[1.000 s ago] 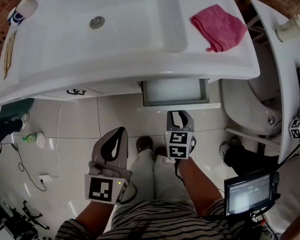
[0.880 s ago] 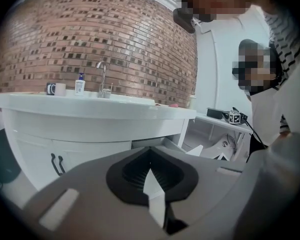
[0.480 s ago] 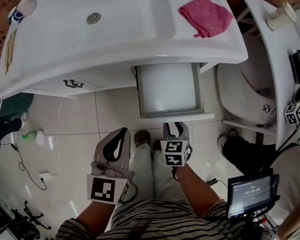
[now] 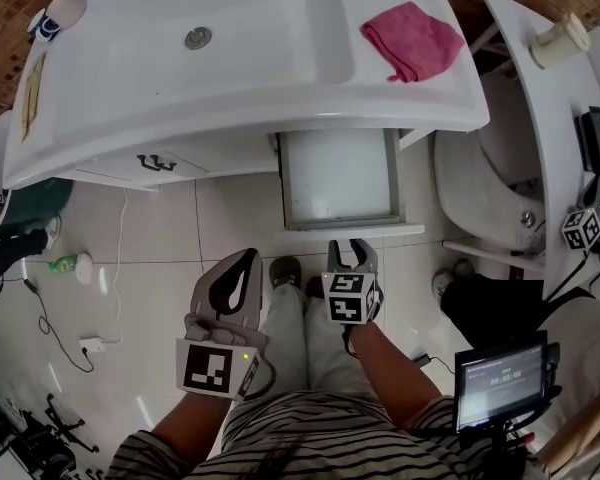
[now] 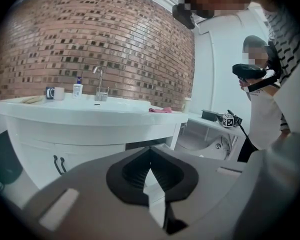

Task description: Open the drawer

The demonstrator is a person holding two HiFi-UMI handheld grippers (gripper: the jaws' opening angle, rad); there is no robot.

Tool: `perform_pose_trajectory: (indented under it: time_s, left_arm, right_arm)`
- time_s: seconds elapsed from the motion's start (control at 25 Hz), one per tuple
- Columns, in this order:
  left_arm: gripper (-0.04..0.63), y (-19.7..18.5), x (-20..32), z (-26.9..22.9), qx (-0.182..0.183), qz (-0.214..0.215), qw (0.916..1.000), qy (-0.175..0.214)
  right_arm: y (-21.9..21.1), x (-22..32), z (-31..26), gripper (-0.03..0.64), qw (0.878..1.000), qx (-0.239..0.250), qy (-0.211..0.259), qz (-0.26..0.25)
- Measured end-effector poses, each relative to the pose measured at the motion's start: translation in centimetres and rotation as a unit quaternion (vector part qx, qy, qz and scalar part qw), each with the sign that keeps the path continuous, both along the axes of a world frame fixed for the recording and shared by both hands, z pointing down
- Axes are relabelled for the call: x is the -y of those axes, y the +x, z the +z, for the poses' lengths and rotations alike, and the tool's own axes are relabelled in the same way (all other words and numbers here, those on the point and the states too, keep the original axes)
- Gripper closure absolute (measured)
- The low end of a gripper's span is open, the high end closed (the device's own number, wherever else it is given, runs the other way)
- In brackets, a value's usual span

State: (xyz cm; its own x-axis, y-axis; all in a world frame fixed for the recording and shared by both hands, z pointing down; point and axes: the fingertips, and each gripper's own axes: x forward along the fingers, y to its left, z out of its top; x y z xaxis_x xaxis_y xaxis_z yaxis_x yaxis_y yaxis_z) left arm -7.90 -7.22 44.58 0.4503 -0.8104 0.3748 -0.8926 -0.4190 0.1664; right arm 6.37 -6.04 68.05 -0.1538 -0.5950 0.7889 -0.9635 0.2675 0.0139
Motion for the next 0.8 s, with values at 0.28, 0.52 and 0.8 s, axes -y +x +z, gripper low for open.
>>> perform_pose_trajectory:
  time_s: [0.28, 0.52, 0.8]
  left_arm:
    - [0.58, 0.0, -1.6, -8.2, 0.011, -0.014, 0.9995, 0.026]
    - [0.58, -0.5, -6.3, -17.1, 0.017, -0.024, 0.9978, 0.059]
    - [0.58, -1.4, -12.6, -21.5, 0.018, -0.018, 0.9957, 0.089]
  right_arm:
    - [-0.6, -2.1, -13.1, 0.519, 0.995, 0.059, 0.056, -0.054]
    - [-0.8, -4.9, -28.2, 0.603, 0.984, 0.083, 0.132, -0.087]
    - [-3.0, -8.7, -37.9, 0.614, 0.969, 0.099, 0.199, -0.108]
